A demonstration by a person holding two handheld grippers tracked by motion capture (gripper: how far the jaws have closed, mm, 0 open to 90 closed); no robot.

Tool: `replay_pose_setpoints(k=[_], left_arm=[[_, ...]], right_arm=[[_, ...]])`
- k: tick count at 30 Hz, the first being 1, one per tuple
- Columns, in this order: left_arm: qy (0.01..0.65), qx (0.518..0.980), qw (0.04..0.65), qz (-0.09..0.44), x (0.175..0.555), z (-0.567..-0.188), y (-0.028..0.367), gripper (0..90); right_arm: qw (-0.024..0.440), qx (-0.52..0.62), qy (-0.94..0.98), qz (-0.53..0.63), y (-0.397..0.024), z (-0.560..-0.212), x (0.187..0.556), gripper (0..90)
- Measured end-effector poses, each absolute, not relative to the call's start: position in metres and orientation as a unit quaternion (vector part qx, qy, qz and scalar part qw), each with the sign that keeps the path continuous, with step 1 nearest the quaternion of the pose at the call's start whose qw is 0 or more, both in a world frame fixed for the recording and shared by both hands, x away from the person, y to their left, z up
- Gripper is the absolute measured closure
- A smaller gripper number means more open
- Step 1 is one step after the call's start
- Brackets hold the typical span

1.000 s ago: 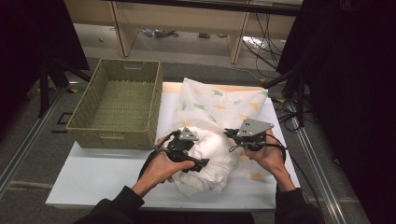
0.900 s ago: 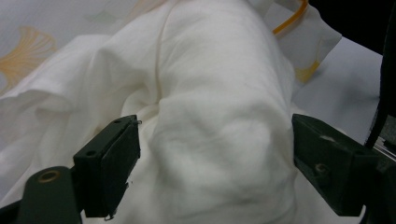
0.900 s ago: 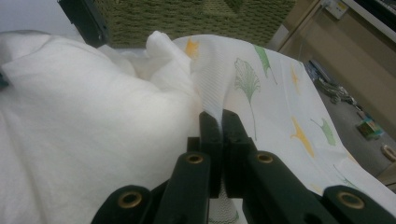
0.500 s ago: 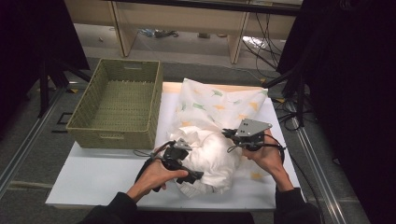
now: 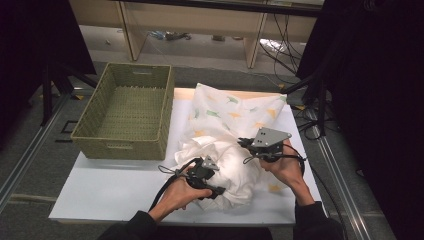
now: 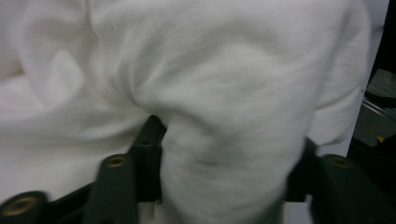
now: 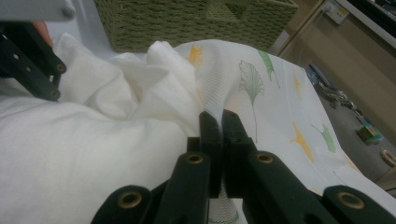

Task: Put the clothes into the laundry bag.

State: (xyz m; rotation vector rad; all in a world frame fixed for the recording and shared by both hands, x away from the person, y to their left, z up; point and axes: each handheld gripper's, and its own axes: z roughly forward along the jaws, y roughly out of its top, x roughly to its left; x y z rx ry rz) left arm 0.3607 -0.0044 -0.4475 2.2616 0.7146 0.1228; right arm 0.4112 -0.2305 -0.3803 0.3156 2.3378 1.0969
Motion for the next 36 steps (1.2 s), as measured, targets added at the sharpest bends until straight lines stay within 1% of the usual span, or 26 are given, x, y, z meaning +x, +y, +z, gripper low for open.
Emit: replay_pose_setpoints(k=[1,3,4,5,7,9,12,14,15,16,18,19,20,23,25,26,29,31,32,33,34,35,36], left_arm=[[0.277,0.884,0.373,0.052,0.36,-0.443,-0.006,58.4],[0.272,0.886,0.373,0.047,0.364,-0.436,-0.007,62.4],[0.271,0.886,0.374,0.041,0.366,-0.434,-0.006,62.9],[0.293,0.872,0.391,0.034,0.366,-0.432,-0.008,63.4],[0.295,0.868,0.398,0.032,0.37,-0.426,-0.012,64.2],[0.29,0.87,0.397,0.045,0.377,-0.42,-0.015,64.5],[0.329,0.842,0.423,0.062,0.391,-0.421,-0.016,63.8],[0.353,0.829,0.428,0.072,0.403,-0.428,-0.014,62.8],[0.36,0.826,0.428,0.073,0.408,-0.433,-0.014,61.0],[0.363,0.826,0.426,0.066,0.41,-0.44,-0.014,57.1],[0.374,0.821,0.428,0.049,0.408,-0.449,-0.012,45.6],[0.369,0.823,0.428,0.053,0.407,-0.45,-0.011,40.8],[0.362,0.826,0.428,0.059,0.405,-0.45,-0.008,34.9],[0.348,0.828,0.43,0.097,0.399,-0.442,0.005,21.6],[0.33,0.833,0.428,0.116,0.399,-0.438,0.014,15.2],[0.321,0.838,0.426,0.114,0.4,-0.439,0.016,12.9],[0.322,0.843,0.424,0.077,0.403,-0.451,0.012,14.5],[0.325,0.834,0.443,0.059,0.405,-0.462,0.005,14.1],[0.315,0.84,0.439,0.057,0.407,-0.466,0.002,12.0],[0.324,0.835,0.442,0.054,0.408,-0.471,-0.003,8.2],[0.325,0.84,0.433,0.044,0.41,-0.474,-0.005,6.9],[0.33,0.832,0.445,0.03,0.411,-0.476,-0.009,16.7],[0.325,0.833,0.447,0.015,0.411,-0.476,-0.01,32.1]], right_arm=[[0.267,0.117,0.866,0.407,-0.231,-0.379,0.411,90.0],[0.266,0.115,0.863,0.413,-0.23,-0.377,0.41,90.0],[0.263,0.116,0.862,0.418,-0.23,-0.376,0.408,90.0],[0.261,0.114,0.862,0.419,-0.23,-0.374,0.407,90.0],[0.269,0.103,0.861,0.419,-0.228,-0.367,0.404,90.0],[0.27,0.1,0.86,0.422,-0.229,-0.363,0.402,90.0],[0.275,0.102,0.856,0.425,-0.231,-0.361,0.402,90.0],[0.27,0.105,0.859,0.422,-0.232,-0.362,0.402,90.0],[0.271,0.104,0.859,0.422,-0.233,-0.363,0.402,90.0],[0.271,0.105,0.859,0.421,-0.233,-0.364,0.402,90.0],[0.27,0.107,0.86,0.42,-0.234,-0.365,0.403,90.0],[0.27,0.106,0.86,0.419,-0.234,-0.366,0.403,90.0],[0.272,0.108,0.861,0.417,-0.235,-0.366,0.403,90.0],[0.273,0.115,0.858,0.419,-0.24,-0.366,0.404,90.0],[0.273,0.113,0.859,0.418,-0.241,-0.367,0.404,90.0],[0.271,0.115,0.86,0.416,-0.241,-0.368,0.403,90.0],[0.271,0.114,0.86,0.417,-0.238,-0.368,0.403,90.0],[0.269,0.111,0.862,0.414,-0.237,-0.368,0.402,90.0],[0.27,0.111,0.862,0.415,-0.237,-0.368,0.403,90.0],[0.269,0.116,0.862,0.415,-0.237,-0.368,0.402,90.0],[0.268,0.111,0.862,0.416,-0.236,-0.368,0.403,90.0],[0.269,0.11,0.862,0.415,-0.235,-0.368,0.403,90.0],[0.268,0.11,0.863,0.414,-0.235,-0.369,0.403,90.0]])
